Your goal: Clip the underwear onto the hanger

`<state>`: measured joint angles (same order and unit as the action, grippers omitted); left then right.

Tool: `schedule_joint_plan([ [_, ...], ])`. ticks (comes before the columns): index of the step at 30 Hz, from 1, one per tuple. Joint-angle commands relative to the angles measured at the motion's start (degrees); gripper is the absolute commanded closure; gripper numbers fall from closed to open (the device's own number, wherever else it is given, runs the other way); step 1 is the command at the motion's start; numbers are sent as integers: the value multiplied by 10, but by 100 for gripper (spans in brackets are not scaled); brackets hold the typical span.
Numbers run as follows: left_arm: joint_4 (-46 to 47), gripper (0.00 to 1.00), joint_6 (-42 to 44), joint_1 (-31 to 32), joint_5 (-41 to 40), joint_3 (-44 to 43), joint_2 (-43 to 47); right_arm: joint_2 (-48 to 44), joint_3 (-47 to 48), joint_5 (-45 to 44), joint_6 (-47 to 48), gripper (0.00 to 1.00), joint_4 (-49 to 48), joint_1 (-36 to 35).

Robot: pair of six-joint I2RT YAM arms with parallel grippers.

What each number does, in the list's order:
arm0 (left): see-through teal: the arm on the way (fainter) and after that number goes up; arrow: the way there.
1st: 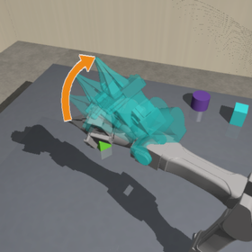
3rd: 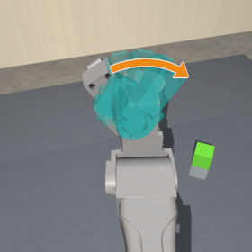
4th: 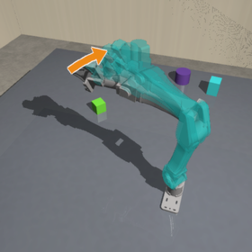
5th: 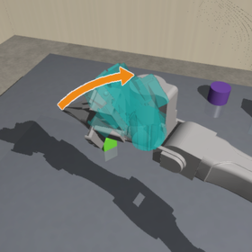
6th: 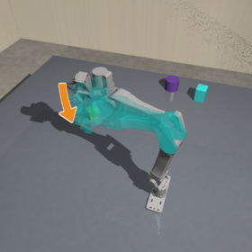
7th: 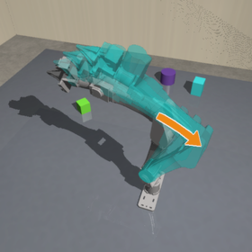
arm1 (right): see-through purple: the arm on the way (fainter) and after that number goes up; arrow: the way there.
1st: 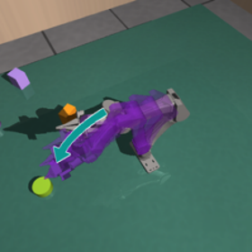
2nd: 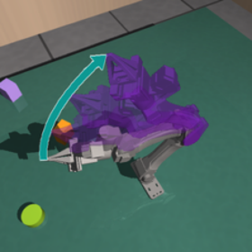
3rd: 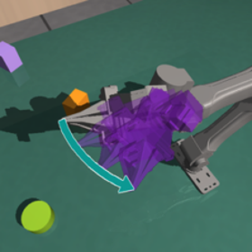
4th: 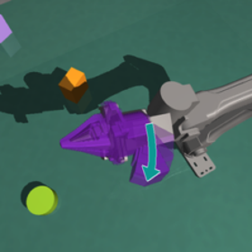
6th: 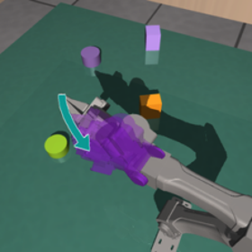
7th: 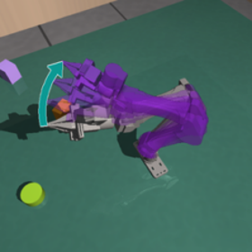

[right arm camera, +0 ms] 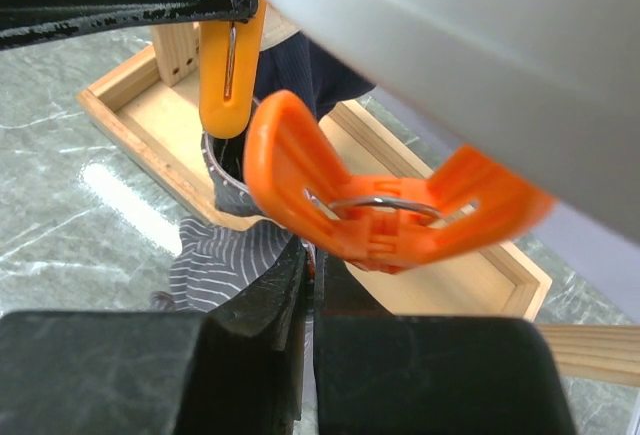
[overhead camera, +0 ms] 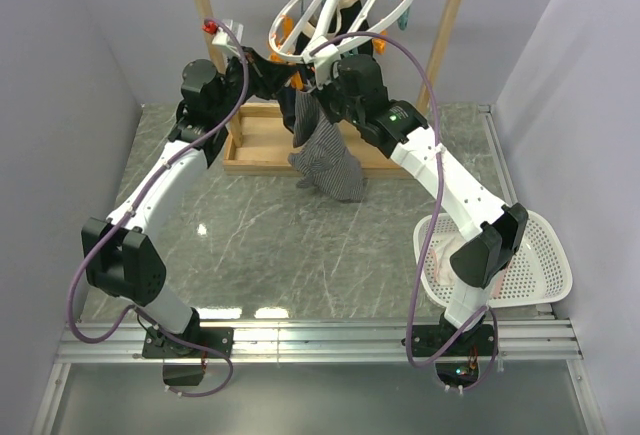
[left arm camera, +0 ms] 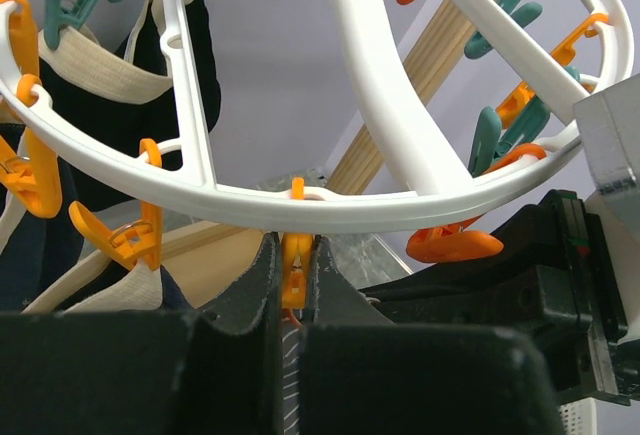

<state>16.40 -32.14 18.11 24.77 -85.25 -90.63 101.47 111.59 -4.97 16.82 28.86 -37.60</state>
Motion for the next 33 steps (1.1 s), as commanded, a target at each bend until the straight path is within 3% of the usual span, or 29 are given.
schedule_joint_plan([
  [1, -30, 100, 11, 4, 19, -15, -6, -31, 25, -6, 0, 100, -15, 5],
  [25, -32, 100, 21, 12, 19, -21, -10, -8, 91, 14, -9, 100, 2, 5],
  [31, -33, 84, 17, 12, 16, -25, -8, 3, 102, 14, -6, 100, 4, 6],
  [33, -34, 84, 19, 12, 15, -25, -8, 4, 102, 15, -7, 100, 3, 5],
])
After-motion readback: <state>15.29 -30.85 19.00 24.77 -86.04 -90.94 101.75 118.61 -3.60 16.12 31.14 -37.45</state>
